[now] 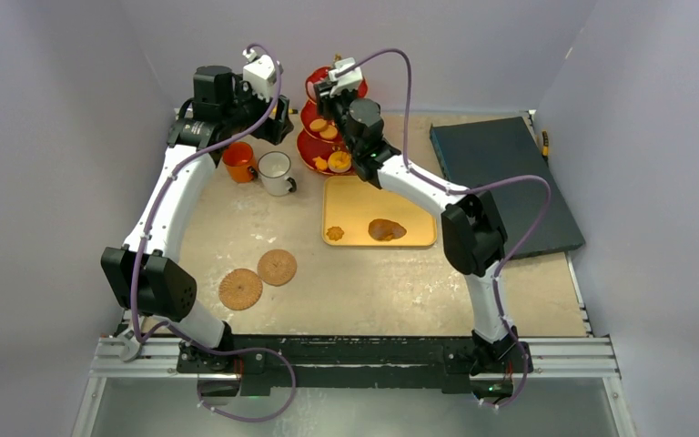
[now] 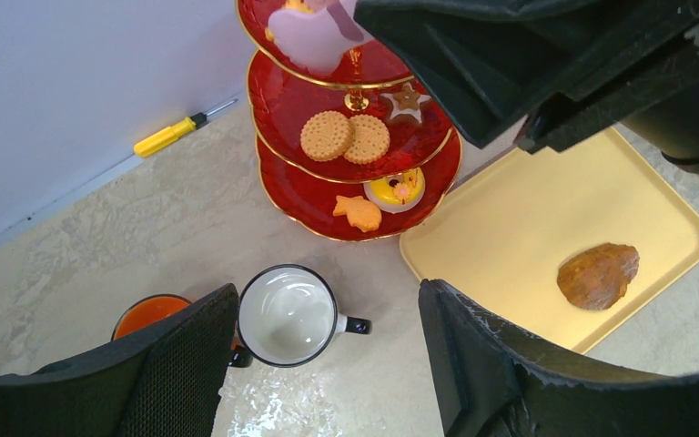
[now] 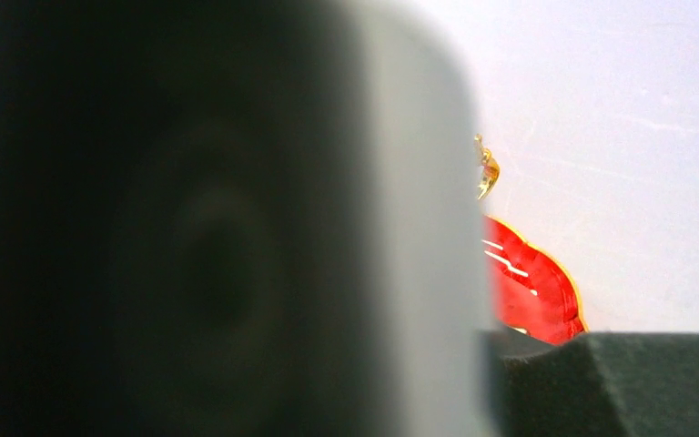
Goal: Serve the afternoon tea
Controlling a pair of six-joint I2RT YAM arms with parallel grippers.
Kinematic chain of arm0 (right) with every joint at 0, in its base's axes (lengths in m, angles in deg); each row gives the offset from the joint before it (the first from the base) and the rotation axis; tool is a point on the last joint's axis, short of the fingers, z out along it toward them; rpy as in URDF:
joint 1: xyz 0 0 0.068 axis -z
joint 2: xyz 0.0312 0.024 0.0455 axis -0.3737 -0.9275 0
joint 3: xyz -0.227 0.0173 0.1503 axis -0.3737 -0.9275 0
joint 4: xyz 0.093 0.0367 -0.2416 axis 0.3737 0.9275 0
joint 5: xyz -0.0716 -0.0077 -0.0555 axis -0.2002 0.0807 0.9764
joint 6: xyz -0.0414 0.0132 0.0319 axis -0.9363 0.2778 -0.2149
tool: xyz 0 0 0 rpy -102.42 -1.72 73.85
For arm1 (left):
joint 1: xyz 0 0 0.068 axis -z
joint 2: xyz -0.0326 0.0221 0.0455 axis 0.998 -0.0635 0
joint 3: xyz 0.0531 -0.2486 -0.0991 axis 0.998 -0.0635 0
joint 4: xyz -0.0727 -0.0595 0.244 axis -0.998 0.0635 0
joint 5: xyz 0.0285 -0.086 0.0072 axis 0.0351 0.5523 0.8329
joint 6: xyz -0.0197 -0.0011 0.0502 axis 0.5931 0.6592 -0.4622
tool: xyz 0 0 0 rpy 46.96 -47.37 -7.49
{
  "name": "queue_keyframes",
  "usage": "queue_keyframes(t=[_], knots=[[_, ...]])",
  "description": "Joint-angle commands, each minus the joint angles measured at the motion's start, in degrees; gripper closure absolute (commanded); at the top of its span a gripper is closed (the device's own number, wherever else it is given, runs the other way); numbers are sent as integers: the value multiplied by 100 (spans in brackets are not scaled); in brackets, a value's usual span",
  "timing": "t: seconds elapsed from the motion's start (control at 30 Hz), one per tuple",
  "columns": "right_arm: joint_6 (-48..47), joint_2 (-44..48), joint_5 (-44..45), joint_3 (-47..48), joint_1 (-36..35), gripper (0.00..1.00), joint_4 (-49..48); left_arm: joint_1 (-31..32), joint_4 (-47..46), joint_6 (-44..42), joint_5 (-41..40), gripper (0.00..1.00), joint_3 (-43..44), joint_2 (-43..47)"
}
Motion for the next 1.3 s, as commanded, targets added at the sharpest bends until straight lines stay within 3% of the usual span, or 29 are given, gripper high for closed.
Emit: queue_keyframes(t=[0.0, 0.4, 0.7, 0.93, 1.27], knots=[[-77, 72, 92, 562, 53, 65, -376, -53, -31, -42, 10, 28, 208, 146], [-51, 328, -35, 96, 56, 38, -632, -79, -59, 5, 10, 26, 174, 153], [-106, 1347, -274, -989, -119, 37, -1052, -79, -103, 86, 79, 26, 163, 179], [-23, 2631, -301, -2499, -457, 37, -1136, -78, -121, 99, 127, 26, 110, 235], [601, 4442, 405, -5041, -529, 37, -182, -75, -188, 185, 325, 28, 12, 285]])
